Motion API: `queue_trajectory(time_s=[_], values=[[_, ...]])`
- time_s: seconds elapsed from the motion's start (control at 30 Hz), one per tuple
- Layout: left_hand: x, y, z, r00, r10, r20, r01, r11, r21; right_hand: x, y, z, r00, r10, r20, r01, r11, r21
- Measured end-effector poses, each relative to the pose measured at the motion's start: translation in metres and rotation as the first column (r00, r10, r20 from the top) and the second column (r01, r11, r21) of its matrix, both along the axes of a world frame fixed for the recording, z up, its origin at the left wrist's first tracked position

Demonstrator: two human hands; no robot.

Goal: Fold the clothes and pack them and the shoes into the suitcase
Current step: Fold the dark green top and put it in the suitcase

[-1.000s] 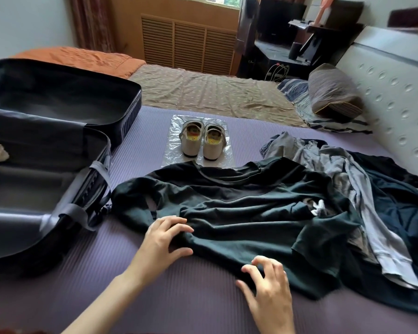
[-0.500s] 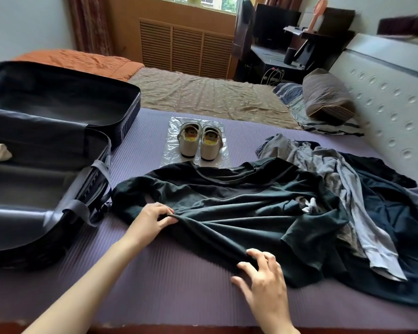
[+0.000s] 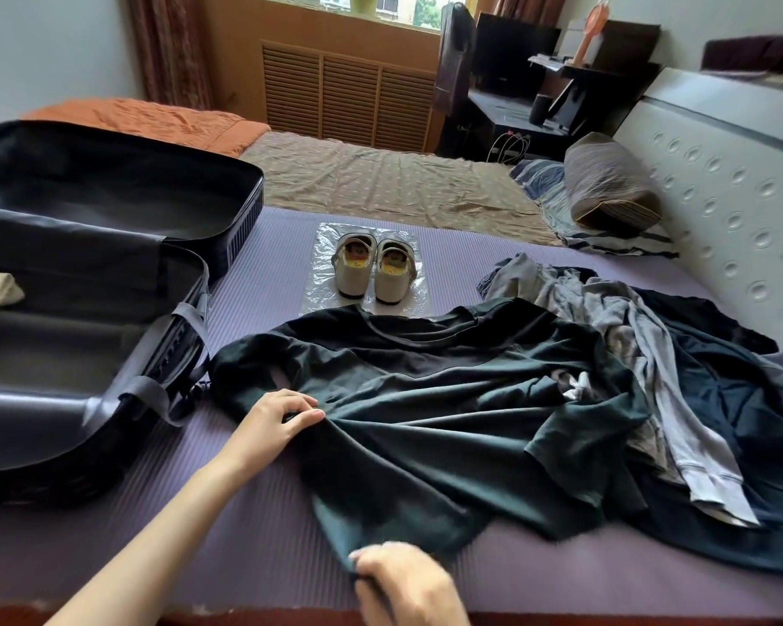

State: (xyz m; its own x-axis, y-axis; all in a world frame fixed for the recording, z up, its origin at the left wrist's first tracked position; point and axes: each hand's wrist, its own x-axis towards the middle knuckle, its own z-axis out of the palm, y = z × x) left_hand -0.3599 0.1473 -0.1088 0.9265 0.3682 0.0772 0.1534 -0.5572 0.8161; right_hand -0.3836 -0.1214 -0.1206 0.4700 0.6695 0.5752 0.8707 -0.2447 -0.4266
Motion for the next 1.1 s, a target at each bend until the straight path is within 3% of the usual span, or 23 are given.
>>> queue_trajectory(time_s=[0.07,0.17,0.2,0.23,0.27,0.3,0.33,0.37,0.43,0.47,0.53,0.6,0.77,0.93,1.1], values=[[-0.004,0.004,0.001,1.000,-0.002,-0.021,0.002,1.000,-0.009,-0.031,0.006,-0.009,0.997,0.034,-0.065,-0.046,0.980,-0.194],[-0.013,0.011,0.003,0.998,-0.034,-0.047,0.035,0.999,0.014,-0.006,0.080,-0.055,0.991,-0.132,0.038,0.136,0.901,-0.412],[-0.015,0.012,0.003,0.998,-0.046,-0.045,0.047,0.999,0.022,0.006,0.139,-0.065,0.936,-0.318,0.148,0.351,0.847,-0.398],[-0.017,0.012,0.004,0.998,-0.048,-0.040,0.049,0.998,0.029,0.017,0.175,-0.062,0.814,-0.512,0.274,0.581,0.716,-0.387],[-0.018,0.012,0.005,0.999,-0.044,-0.031,0.045,0.999,0.029,0.020,0.184,-0.052,0.820,-0.539,0.194,0.560,0.684,-0.468],[-0.019,0.011,0.007,0.999,-0.032,-0.011,0.032,0.999,0.024,0.015,0.164,-0.044,0.917,-0.399,-0.021,0.337,0.801,-0.494],[-0.018,0.011,0.007,1.000,-0.013,0.018,0.013,1.000,0.018,0.001,0.119,-0.026,0.956,-0.174,-0.234,0.063,0.907,-0.417],[-0.016,0.011,0.007,0.999,0.005,0.048,-0.007,1.000,0.025,-0.022,0.076,-0.004,0.913,0.098,-0.397,-0.225,0.931,-0.287],[-0.011,0.012,0.008,0.995,0.041,0.089,-0.049,0.995,0.093,-0.030,0.049,0.020,0.890,0.203,-0.409,-0.290,0.943,-0.164],[-0.007,0.013,0.009,0.993,0.058,0.100,-0.071,0.990,0.126,-0.017,0.037,0.019,0.916,0.186,-0.354,-0.219,0.974,-0.055],[0.004,0.014,0.013,0.989,0.092,0.114,-0.109,0.982,0.152,0.022,0.050,0.027,0.903,0.140,-0.405,-0.154,0.988,0.000],[0.017,0.018,0.018,0.984,0.128,0.120,-0.148,0.973,0.175,0.062,0.053,0.039,0.886,0.029,-0.463,-0.055,0.998,-0.043],[0.067,0.039,0.029,0.976,0.210,0.066,-0.219,0.948,0.230,0.172,0.051,0.053,0.876,-0.219,-0.429,0.127,0.964,-0.232],[0.116,0.071,0.021,0.946,0.295,-0.137,-0.255,0.934,0.251,0.248,0.073,0.058,0.881,-0.308,-0.359,0.163,0.910,-0.381],[0.133,0.095,0.006,0.878,0.381,-0.288,-0.284,0.902,0.327,0.283,0.140,0.050,0.910,-0.236,-0.340,0.075,0.902,-0.424]])
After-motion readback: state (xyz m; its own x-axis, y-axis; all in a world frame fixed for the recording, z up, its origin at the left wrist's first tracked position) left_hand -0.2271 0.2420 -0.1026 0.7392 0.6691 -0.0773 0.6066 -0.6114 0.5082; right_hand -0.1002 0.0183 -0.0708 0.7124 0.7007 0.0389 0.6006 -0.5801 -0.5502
